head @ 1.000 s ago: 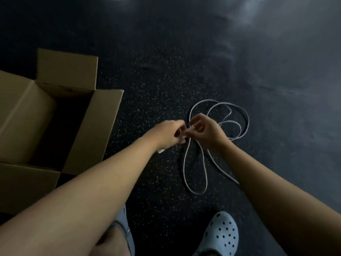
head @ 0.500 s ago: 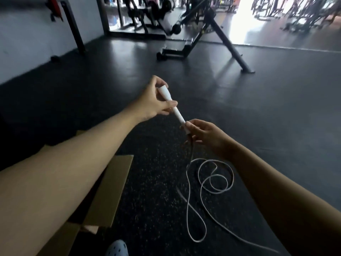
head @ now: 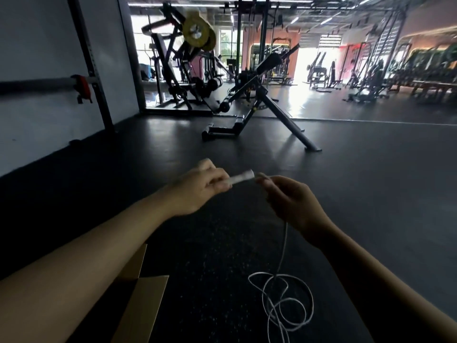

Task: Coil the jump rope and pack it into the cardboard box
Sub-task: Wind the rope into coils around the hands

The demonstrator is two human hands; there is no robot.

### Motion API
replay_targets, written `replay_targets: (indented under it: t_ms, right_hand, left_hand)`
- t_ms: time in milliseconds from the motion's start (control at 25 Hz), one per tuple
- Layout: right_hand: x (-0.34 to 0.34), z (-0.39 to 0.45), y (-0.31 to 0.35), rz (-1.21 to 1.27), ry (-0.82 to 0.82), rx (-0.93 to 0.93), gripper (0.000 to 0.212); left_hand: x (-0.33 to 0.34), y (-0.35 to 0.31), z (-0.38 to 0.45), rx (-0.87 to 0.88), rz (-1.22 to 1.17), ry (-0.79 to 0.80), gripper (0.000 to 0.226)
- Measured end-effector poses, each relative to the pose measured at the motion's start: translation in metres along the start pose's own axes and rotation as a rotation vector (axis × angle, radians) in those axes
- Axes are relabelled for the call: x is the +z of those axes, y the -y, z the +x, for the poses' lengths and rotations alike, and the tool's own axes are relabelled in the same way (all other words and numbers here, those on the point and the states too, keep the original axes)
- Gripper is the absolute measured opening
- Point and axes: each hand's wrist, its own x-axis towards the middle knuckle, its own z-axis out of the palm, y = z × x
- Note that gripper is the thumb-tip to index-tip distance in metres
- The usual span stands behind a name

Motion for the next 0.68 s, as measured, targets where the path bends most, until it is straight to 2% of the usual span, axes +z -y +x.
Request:
replay_targets:
  t_ms: [80, 160, 240, 320, 480, 560, 600, 680]
  right_hand:
    - [-0.005, 0.002, -0.001, 0.029, -0.044, 0.037, 0.031]
    - [0.004, 0.002, -0.002, 0.058, -0.043, 0.051, 0.038]
    - [0.024, -0.003, 0.001, 0.067, 0.005, 0.042, 0.038]
    - [0.042, -0.012, 0.006, 0.088, 0.057, 0.03, 0.035]
    - [0.05, -0.017, 0.021, 0.077, 0.096, -0.001, 0.028]
    - [0.041, -0.009, 0.025, 0.033, 0.083, 0.0, 0.026]
    - [0.035, -0.004, 0.027, -0.009, 0.082, 0.009, 0.028]
    - [0.024, 0.003, 0.032, -0.134, 0.09, 0.022, 0.031]
  left_hand:
    - [0.005, 0.0, 0.001, -0.141, -0.447, -0.198, 0.014]
    - [0.015, -0.016, 0.002, -0.242, -0.847, -0.326, 0.014]
    - [0.026, -0.038, 0.005, -0.292, -1.119, -0.421, 0.013]
    - [0.034, -0.055, 0.008, -0.309, -1.268, -0.518, 0.014]
    - [0.037, -0.063, 0.008, -0.34, -1.391, -0.557, 0.017]
    - [0.035, -0.058, 0.007, -0.349, -1.302, -0.524, 0.011]
    - [0.032, -0.054, 0.006, -0.366, -1.201, -0.551, 0.017]
    - [0.017, -0.043, 0.005, -0.393, -0.877, -0.734, 0.064]
